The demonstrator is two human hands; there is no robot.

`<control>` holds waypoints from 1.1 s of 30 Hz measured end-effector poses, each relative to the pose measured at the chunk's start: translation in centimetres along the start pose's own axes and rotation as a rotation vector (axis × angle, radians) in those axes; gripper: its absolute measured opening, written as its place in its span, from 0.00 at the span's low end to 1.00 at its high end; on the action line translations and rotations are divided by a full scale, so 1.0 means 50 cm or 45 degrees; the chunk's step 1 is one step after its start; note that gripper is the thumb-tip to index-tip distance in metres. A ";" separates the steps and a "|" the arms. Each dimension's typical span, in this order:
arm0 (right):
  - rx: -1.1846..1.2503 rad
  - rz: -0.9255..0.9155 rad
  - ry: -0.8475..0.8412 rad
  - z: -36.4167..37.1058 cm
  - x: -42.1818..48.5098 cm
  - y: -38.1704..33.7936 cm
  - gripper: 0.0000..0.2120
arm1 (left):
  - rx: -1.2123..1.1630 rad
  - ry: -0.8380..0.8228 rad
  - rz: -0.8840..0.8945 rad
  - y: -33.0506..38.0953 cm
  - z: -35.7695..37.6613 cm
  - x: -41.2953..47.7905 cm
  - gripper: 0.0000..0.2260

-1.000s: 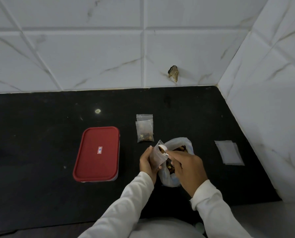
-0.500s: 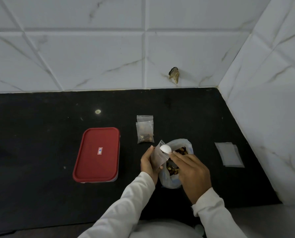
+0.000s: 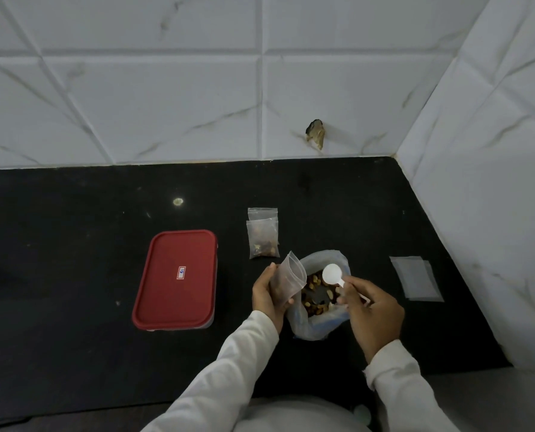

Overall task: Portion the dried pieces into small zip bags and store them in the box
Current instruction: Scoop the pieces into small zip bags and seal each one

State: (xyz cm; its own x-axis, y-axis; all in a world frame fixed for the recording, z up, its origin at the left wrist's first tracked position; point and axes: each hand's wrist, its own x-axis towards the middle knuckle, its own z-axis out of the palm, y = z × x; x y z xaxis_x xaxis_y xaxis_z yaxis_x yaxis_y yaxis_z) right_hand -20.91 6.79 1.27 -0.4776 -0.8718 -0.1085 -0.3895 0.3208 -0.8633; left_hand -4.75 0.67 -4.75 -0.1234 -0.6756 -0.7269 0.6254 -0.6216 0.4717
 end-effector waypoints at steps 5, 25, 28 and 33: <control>-0.280 -0.026 -0.167 0.006 0.012 0.030 0.08 | -0.040 0.005 0.000 0.010 0.001 -0.006 0.17; -0.284 -0.712 0.017 0.081 0.008 -0.027 0.10 | 0.025 -0.113 0.293 0.025 -0.010 -0.003 0.13; -0.289 -0.608 -0.252 0.081 0.014 -0.044 0.13 | 0.079 -0.122 0.384 0.022 0.000 -0.011 0.03; -0.258 -0.370 -0.320 0.095 0.045 -0.049 0.09 | 0.121 -0.205 0.467 0.028 0.004 -0.018 0.09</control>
State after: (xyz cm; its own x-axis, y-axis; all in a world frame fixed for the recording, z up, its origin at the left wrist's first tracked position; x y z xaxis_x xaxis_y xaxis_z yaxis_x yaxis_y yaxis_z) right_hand -17.28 2.30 0.81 -0.1283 -0.9916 -0.0134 -0.6380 0.0929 -0.7644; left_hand -3.92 0.30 -3.31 -0.0296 -0.9079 -0.4181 0.5773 -0.3570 0.7344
